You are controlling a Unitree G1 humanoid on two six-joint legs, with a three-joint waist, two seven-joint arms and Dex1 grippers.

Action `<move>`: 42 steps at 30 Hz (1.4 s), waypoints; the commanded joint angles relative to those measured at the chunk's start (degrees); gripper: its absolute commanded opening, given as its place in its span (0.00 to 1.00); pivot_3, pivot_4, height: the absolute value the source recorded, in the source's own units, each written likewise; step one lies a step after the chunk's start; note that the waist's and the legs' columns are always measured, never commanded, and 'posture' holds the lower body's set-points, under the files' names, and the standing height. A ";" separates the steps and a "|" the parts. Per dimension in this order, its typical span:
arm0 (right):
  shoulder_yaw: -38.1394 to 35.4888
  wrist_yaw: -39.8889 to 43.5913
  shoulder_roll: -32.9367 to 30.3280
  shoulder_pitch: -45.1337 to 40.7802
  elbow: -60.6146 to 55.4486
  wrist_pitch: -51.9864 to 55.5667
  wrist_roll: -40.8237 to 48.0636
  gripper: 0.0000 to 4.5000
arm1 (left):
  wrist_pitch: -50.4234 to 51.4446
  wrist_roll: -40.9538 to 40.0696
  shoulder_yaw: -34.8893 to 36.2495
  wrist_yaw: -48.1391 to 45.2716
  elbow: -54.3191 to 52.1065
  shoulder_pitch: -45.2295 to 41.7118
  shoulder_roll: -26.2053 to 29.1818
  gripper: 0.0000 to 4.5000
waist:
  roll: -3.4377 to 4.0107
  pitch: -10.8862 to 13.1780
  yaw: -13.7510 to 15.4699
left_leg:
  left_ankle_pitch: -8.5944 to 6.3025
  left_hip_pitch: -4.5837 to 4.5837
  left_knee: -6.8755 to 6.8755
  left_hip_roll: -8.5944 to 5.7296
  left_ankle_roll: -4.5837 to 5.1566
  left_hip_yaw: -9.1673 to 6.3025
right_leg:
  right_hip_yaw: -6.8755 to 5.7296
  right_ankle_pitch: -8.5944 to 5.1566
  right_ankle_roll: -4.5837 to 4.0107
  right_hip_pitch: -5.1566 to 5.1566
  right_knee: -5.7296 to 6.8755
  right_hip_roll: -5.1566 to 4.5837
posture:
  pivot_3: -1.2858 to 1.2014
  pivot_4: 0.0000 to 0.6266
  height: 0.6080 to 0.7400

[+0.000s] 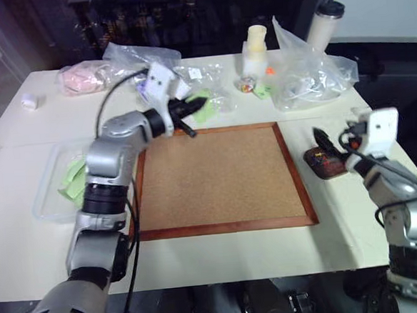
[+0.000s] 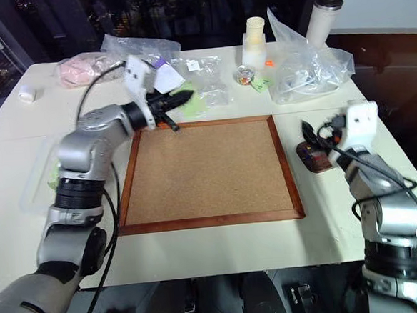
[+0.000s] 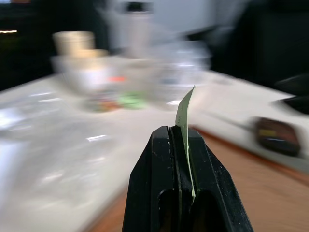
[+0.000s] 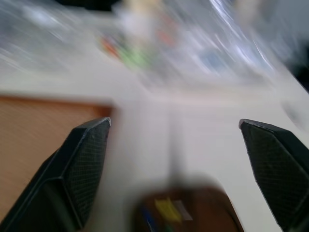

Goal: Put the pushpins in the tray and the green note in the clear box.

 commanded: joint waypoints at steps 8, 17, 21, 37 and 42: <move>20.39 22.88 -3.07 -5.00 -9.88 4.80 9.48 0.97 | 25.52 9.63 13.15 26.00 -19.48 4.48 8.99 0.00 | -0.29 0.16 1.34 | -0.01 -0.20 0.03 -0.06 0.00 -0.06 | -0.12 0.00 0.00 0.00 -0.12 -0.23 | 0.52 0.24 0.95; 25.44 25.53 0.75 -6.73 -4.52 1.87 6.96 0.97 | 51.93 13.10 24.94 33.19 -27.42 7.28 6.60 0.00 | -0.56 0.31 1.60 | 0.00 -0.12 0.10 -0.10 -0.01 -0.10 | -0.12 0.00 0.01 0.05 -0.07 -0.16 | 0.52 0.24 0.95; 25.43 25.41 1.41 -6.43 -4.41 1.71 6.81 1.00 | 54.99 14.43 26.31 33.95 -27.60 7.32 7.01 0.16 | -0.71 0.40 1.48 | 0.03 -0.13 0.09 -0.05 -0.07 -0.11 | -0.12 0.00 0.01 0.01 -0.03 -0.13 | 0.52 0.24 0.95; 20.24 22.87 1.22 1.07 -7.55 3.29 9.27 1.00 | 44.44 10.16 24.34 24.76 -27.26 9.30 14.93 0.99 | -0.72 0.40 1.43 | 0.09 -0.13 0.05 -0.04 -0.18 -0.10 | -0.12 0.00 -0.01 0.01 -0.03 -0.16 | 0.52 0.24 0.95; 7.22 14.54 4.32 4.99 -12.64 8.54 20.78 1.00 | 37.97 -3.79 23.37 6.30 -26.92 7.28 19.91 0.99 | -0.73 0.40 1.54 | 0.10 -0.13 0.04 -0.04 -0.20 -0.07 | -0.12 0.00 -0.01 0.01 -0.04 -0.20 | 0.52 0.24 0.95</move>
